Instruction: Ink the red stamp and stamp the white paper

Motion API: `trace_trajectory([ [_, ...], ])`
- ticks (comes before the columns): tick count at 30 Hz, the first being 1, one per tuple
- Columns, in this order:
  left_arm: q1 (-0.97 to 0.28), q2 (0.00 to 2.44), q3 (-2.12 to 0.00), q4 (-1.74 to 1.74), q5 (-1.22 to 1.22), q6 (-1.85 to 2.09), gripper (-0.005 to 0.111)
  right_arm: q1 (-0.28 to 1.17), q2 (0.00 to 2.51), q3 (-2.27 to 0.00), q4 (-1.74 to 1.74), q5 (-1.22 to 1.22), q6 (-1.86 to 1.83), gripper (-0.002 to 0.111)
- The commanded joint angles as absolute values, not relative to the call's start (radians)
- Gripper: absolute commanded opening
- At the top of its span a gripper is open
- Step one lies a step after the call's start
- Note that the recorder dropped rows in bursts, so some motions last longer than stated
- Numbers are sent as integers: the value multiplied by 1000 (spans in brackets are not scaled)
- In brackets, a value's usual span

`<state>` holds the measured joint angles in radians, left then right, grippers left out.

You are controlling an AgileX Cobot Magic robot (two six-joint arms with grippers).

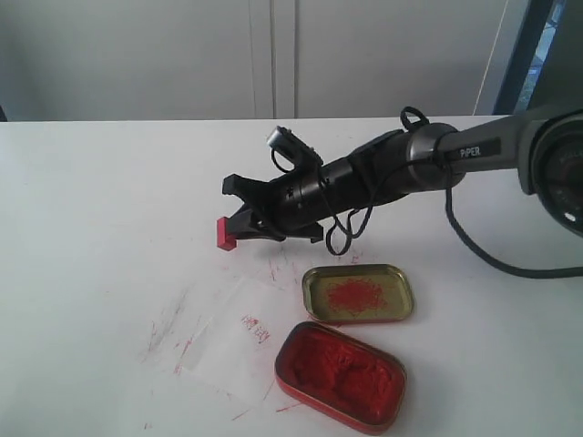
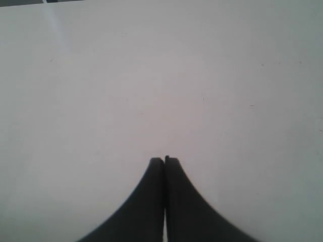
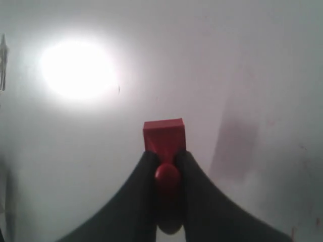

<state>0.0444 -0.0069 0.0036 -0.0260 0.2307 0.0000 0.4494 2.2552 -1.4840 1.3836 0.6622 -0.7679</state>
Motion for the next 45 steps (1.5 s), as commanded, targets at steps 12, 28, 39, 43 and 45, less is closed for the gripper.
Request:
trace_trajectory([
  [12,47,0,0,-24,232,0,0,433,2273,-1493,1289,632,-553,41],
  [28,47,0,0,-24,232,0,0,385,2089,-1493,638,740,-149,50],
  [39,47,0,0,-24,232,0,0,363,1973,-1385,495,855,-145,5],
  [43,47,0,0,-24,232,0,0,302,1936,-1332,477,869,-92,0],
  [45,47,0,0,-24,232,0,0,261,1915,-1300,470,873,-76,0],
])
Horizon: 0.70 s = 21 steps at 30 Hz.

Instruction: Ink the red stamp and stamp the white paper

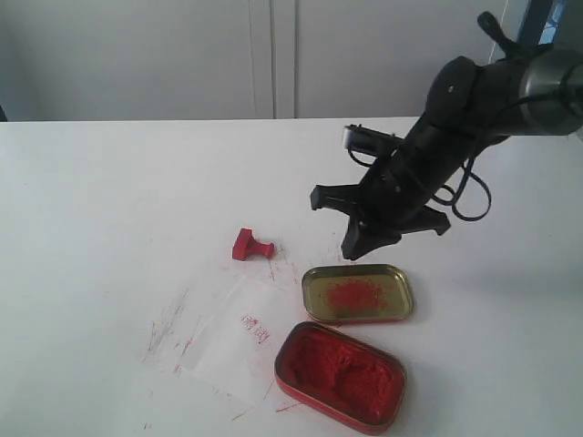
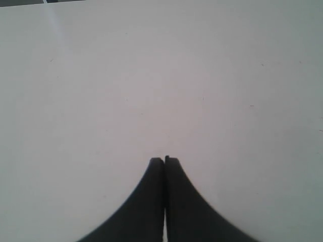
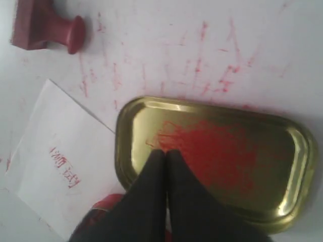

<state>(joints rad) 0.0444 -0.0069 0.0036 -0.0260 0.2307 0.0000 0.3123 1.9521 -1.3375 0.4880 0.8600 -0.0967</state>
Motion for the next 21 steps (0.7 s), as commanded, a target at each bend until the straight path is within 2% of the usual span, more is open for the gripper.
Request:
trace_trajectory([
  [1,47,0,0,-24,232,0,0,225,1894,-1279,466,867,-32,0],
  [11,47,0,0,-24,232,0,0,58,1785,-1179,375,847,53,0],
  [21,47,0,0,-24,232,0,0,46,1637,-1067,181,799,57,0],
])
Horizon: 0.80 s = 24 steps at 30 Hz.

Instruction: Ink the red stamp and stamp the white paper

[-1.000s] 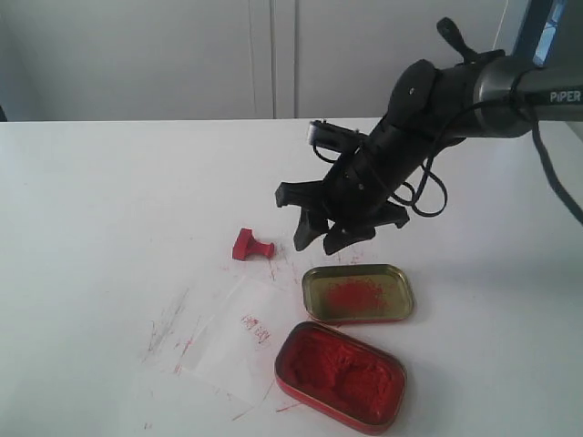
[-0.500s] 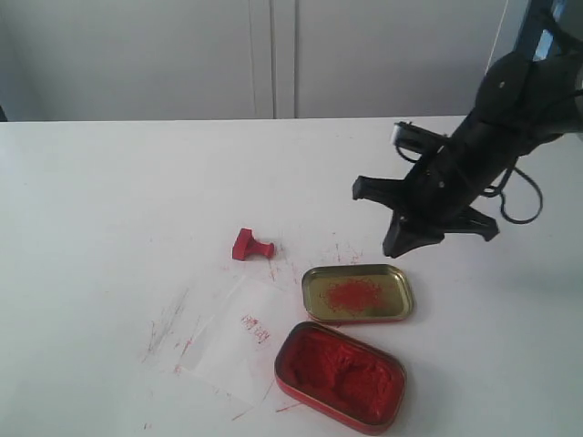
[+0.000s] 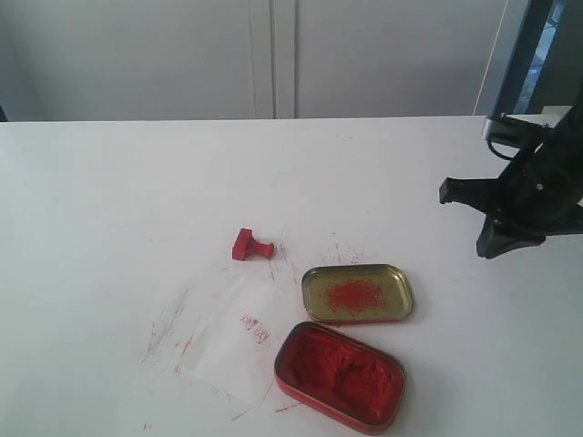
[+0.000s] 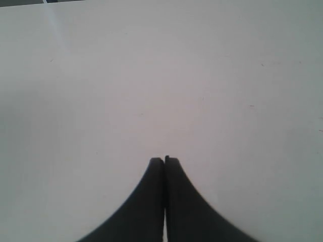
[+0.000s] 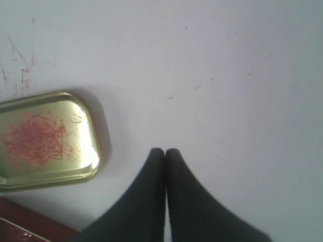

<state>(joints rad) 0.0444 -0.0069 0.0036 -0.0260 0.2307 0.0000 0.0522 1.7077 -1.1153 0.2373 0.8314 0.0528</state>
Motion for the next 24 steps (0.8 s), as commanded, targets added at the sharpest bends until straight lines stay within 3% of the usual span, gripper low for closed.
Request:
trace_trajectory([
  [1,47,0,0,-24,232,0,0,46,1621,-1054,177,790,57,0],
  [15,47,0,0,-24,232,0,0,49,1215,-813,134,565,0,0],
  [24,47,0,0,-24,232,0,0,49,936,-705,155,542,-25,0],
])
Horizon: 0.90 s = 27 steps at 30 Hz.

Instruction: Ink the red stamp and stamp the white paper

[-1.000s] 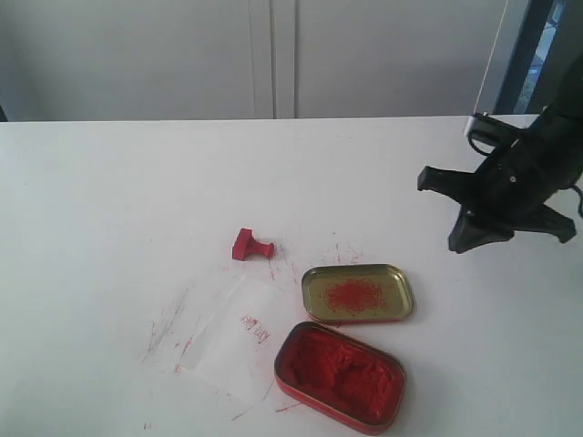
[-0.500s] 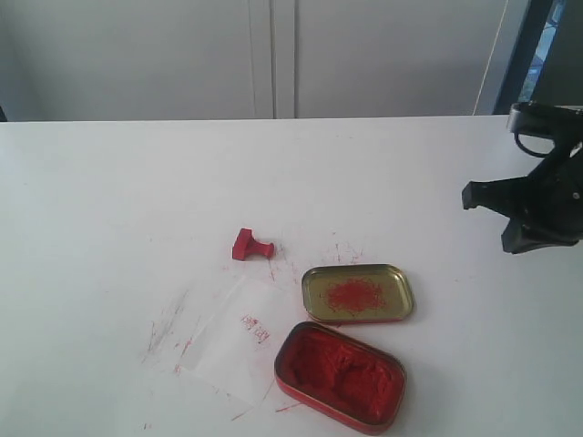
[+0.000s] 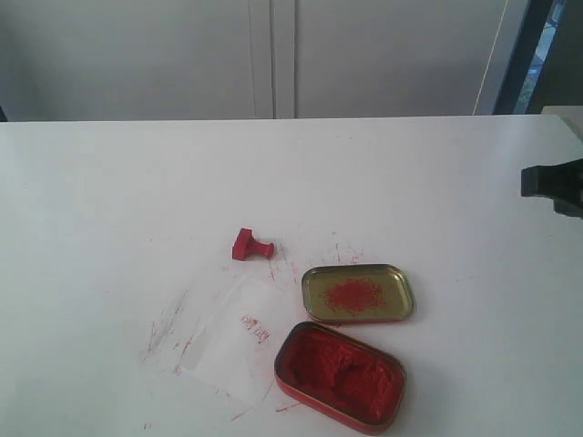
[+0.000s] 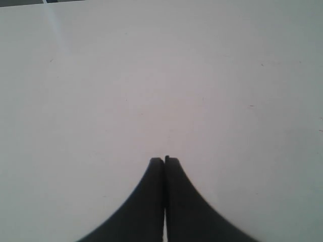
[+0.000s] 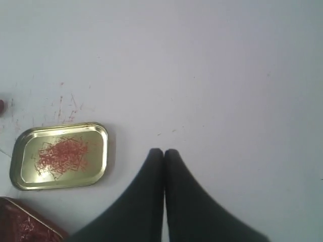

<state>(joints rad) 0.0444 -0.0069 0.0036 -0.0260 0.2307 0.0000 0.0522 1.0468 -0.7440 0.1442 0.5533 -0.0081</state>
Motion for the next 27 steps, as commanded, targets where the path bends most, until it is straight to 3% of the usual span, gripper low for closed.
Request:
trace_trajectory([
  [1,47,0,0,-24,232,0,0,49,902,-700,169,542,-25,0],
  [14,47,0,0,-24,232,0,0,49,545,-693,183,681,-78,0],
  [27,47,0,0,-24,232,0,0,49,441,-661,185,673,-129,0],
])
